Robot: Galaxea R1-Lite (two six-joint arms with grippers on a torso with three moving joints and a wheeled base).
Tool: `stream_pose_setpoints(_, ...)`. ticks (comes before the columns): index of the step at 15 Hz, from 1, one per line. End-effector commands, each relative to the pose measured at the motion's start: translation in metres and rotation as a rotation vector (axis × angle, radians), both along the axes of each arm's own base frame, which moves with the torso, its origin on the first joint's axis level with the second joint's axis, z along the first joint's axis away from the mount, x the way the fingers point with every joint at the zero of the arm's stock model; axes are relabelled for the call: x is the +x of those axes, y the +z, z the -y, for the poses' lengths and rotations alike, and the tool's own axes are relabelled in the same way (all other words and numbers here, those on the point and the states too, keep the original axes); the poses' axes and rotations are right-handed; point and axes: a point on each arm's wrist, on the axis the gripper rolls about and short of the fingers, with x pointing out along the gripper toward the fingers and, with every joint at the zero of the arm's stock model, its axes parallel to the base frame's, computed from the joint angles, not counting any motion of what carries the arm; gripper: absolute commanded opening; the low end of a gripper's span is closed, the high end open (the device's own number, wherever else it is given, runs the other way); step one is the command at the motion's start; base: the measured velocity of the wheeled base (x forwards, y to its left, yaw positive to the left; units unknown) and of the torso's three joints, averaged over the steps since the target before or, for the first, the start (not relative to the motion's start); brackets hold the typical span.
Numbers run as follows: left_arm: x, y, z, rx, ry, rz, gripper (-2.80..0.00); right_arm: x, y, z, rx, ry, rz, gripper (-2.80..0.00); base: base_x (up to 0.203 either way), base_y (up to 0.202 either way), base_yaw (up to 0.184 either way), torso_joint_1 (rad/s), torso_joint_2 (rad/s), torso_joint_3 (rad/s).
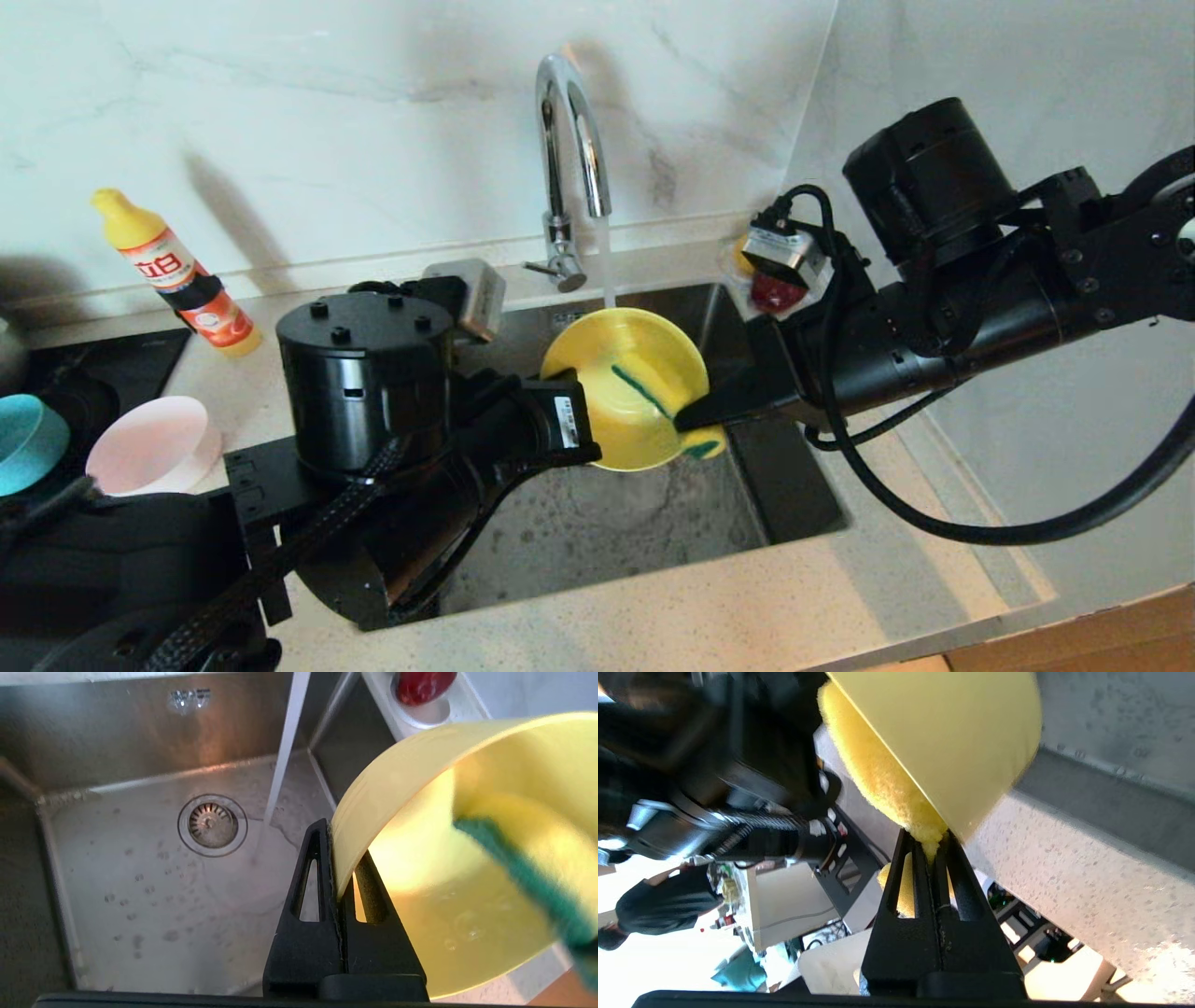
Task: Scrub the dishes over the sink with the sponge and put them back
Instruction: Wipe the bowl
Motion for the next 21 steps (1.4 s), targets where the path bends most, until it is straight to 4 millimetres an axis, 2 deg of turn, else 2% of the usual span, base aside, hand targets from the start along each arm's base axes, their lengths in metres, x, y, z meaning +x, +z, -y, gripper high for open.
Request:
stream_pose_setpoints(1,0.003,0.002,-0.001,-0.009,0.014,0.007,-2.8,-0.005,-0.008,-0.011,-0.016,0.036,-0.026,-2.8,0.0,0.0,0.0,0.0,0.0,0.0)
stream_pose_setpoints(6,0.003,0.003,-0.001,-0.013,0.012,0.01,-2.8,-0.01,-0.013,-0.034,-0.024,0.094,-0.025,-2.8,0.0,0.0,0.0,0.0,0.0,0.0)
stream_pose_setpoints(12,0.005,0.002,0.001,-0.015,0.011,0.009,-2.8,-0.011,-0.015,-0.039,-0.028,0.105,-0.027,-2.8,0.0,0.0,0.0,0.0,0.0,0.0)
stream_pose_setpoints(15,0.005,0.003,0.0,-0.018,0.014,0.011,-2.8,-0.014,-0.01,-0.031,-0.023,0.09,-0.022,-2.8,0.0,0.0,0.0,0.0,0.0,0.0)
stream_pose_setpoints(21,0.01,0.002,-0.007,-0.017,0.041,0.008,-2.8,-0.013,0.007,-0.001,0.006,0.015,0.015,-2.8,0.0,0.0,0.0,0.0,0.0,0.0)
